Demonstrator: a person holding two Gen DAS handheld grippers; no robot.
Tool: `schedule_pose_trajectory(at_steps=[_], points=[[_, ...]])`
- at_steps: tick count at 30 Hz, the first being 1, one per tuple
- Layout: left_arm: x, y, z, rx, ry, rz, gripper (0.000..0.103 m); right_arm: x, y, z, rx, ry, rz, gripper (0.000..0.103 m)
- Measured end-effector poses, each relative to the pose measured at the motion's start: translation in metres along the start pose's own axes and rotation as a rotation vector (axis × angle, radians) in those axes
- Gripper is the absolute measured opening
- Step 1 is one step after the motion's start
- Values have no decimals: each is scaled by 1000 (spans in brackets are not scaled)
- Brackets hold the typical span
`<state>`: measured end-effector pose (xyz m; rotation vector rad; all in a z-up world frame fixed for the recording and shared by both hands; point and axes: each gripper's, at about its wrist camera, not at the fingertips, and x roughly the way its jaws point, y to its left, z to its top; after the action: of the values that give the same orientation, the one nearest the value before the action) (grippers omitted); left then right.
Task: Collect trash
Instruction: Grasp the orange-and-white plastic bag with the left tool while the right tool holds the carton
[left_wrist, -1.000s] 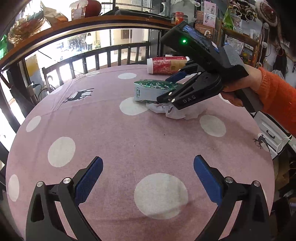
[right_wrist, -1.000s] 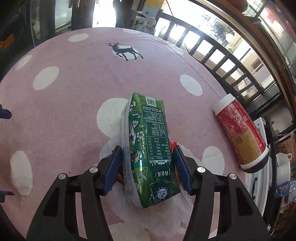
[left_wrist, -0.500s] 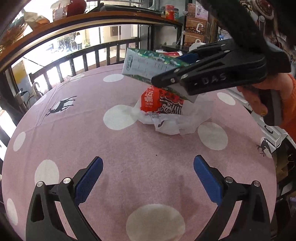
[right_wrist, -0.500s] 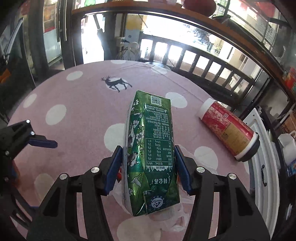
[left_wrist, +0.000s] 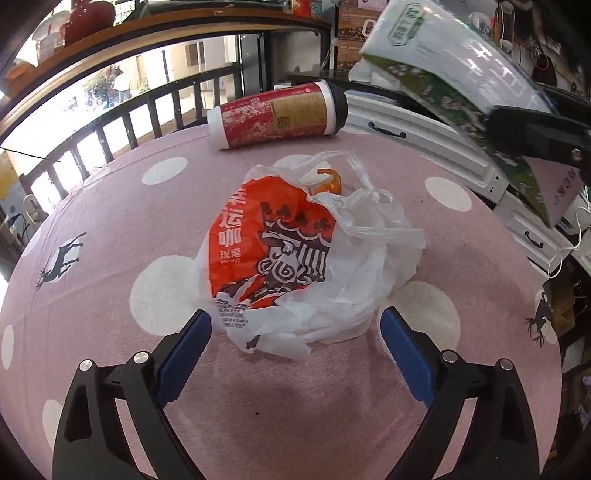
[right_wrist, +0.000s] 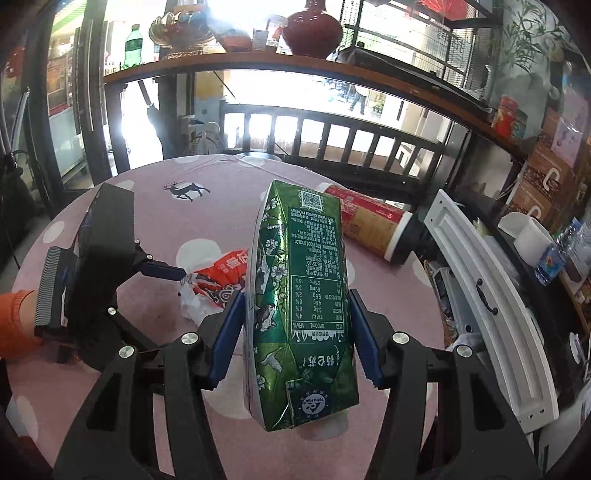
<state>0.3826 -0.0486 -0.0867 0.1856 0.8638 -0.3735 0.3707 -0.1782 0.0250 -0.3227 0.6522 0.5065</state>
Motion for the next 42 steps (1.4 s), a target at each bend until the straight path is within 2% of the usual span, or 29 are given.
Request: schedule_pose_trajectory(at_steps=[2, 3, 4, 9, 12, 19, 26, 31, 34, 37, 42], points=[[7, -5, 3, 18, 13, 10, 84, -8, -11, -13, 32, -2, -17, 56], [9, -7, 4, 17, 20, 9, 76, -12, -14, -19, 48, -3, -20, 56], [12, -7, 5, 7, 33, -2, 62, -15, -18, -25, 63, -5, -27, 56], [14, -9, 6, -24, 40, 13, 23, -30, -38, -57, 149, -4, -61, 56], [8, -8, 4, -50, 26, 10, 12, -39, -47, -77, 184, -6, -88, 56], [-33, -2, -2, -121, -92, 31, 9, -53, -57, -110, 257, -18, -116, 56], [-96, -18, 4, -137, -236, -8, 9, -65, -63, -137, 327, -42, -140, 56], [-125, -52, 26, -85, -312, -67, 9, -78, -72, -165, 384, -43, -174, 56], [-131, -78, 37, -42, -355, -77, 7, -88, -76, -182, 414, -35, -188, 56], [-130, -99, 50, -30, -362, -134, 7, -97, -80, -200, 437, -29, -211, 56], [-127, -138, 61, 39, -375, -174, 3, -111, -91, -225, 493, -29, -233, 56]])
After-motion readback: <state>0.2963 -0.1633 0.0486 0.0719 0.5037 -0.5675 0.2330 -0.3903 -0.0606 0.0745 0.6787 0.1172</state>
